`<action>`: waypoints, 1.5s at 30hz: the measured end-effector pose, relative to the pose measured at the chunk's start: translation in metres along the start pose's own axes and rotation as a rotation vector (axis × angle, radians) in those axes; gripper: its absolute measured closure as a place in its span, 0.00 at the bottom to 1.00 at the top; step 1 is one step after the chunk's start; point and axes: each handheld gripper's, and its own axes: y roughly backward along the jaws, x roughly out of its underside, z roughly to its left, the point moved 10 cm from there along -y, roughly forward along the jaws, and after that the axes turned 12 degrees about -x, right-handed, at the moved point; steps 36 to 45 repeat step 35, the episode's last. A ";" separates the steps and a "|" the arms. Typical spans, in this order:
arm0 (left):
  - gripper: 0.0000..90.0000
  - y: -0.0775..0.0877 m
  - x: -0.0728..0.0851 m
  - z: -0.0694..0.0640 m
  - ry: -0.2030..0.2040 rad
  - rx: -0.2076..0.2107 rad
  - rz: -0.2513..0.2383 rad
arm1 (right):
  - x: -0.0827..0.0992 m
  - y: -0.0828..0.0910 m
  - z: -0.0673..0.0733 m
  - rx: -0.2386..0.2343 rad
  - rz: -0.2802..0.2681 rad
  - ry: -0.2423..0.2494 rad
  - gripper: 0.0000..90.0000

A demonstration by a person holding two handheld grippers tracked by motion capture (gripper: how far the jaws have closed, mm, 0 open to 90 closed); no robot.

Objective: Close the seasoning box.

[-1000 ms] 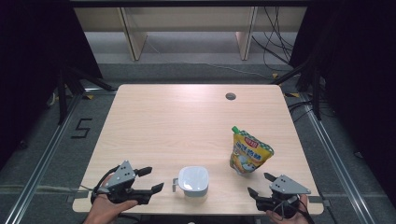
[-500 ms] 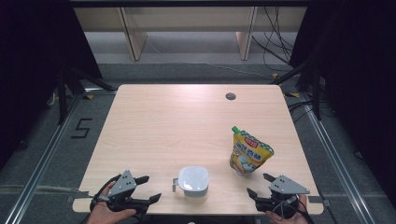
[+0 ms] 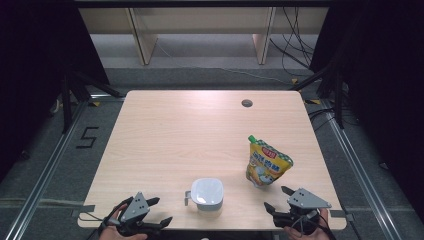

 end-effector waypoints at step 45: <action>0.28 -0.009 0.004 0.002 -0.032 -0.003 0.013 | 0.002 -0.002 0.000 -0.003 0.007 0.002 0.24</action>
